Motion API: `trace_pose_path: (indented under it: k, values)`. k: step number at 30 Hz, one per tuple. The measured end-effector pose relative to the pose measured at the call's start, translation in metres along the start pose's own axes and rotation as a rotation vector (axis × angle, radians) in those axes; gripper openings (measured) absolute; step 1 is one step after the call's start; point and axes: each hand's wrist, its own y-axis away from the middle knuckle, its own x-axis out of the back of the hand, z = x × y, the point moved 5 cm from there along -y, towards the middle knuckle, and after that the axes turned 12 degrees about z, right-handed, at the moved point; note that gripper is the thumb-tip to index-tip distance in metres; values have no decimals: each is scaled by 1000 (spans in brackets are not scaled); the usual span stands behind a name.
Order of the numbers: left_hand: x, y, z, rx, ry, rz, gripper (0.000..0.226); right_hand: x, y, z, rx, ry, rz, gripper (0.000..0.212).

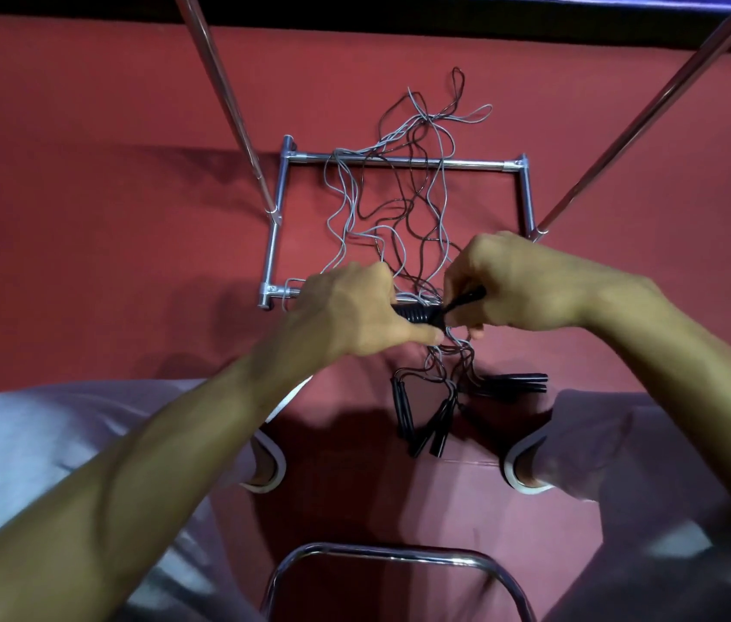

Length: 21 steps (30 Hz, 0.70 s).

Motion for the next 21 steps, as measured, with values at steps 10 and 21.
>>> trace_pose_path:
  k: [10, 21]
  values:
    - [6, 15, 11, -198, 583, -630, 63, 41, 7, 21, 101, -659, 132, 9]
    - [47, 11, 5, -379, 909, -305, 68, -30, -15, 13, -258, -1347, -28, 28]
